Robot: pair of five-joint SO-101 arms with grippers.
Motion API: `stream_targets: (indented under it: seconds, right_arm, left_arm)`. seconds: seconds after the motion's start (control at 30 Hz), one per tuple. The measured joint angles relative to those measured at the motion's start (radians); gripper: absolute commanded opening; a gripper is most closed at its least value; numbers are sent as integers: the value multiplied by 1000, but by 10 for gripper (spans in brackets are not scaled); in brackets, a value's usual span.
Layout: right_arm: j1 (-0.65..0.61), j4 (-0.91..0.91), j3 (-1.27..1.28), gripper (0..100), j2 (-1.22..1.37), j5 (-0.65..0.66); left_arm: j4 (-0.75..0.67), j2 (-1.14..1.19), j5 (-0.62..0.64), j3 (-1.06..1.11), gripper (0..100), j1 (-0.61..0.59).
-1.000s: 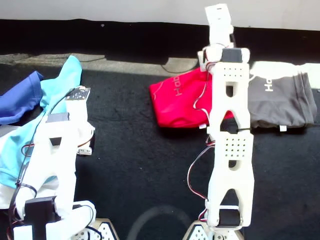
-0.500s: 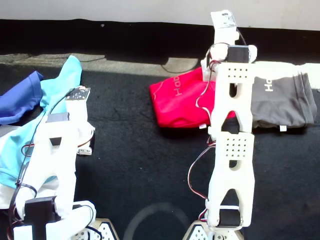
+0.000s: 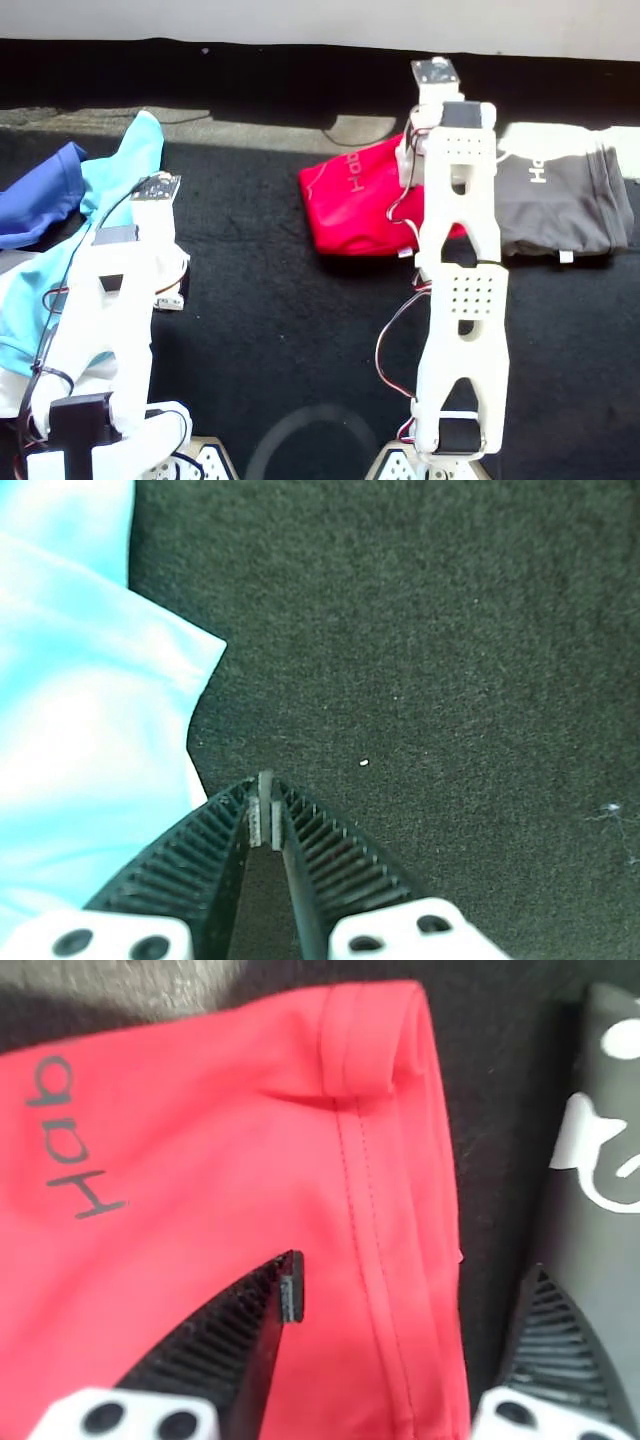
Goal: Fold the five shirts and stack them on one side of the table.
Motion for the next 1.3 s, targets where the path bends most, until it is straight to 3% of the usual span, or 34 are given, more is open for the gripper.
stream_targets:
  seconds: [0.37,0.43,0.53,0.87,1.13,1.3]
  right_arm:
    - [-32,-209,255,313,-8,0]
    - [-34,-215,272,232,-12,0]
    - [-35,-222,295,8,-20,0]
    - [-34,-178,305,7,-23,-2]
    - [-20,81,40,7,-23,23]
    - [57,127,-49,7,-100,103]
  left_arm:
    - [0,0,0,0,9,0]
    - [0,0,0,0,9,0]
    - [0,0,0,0,9,0]
    - [0,0,0,0,9,0]
    - [0,0,0,0,9,0]
    - [0,0,0,0,9,0]
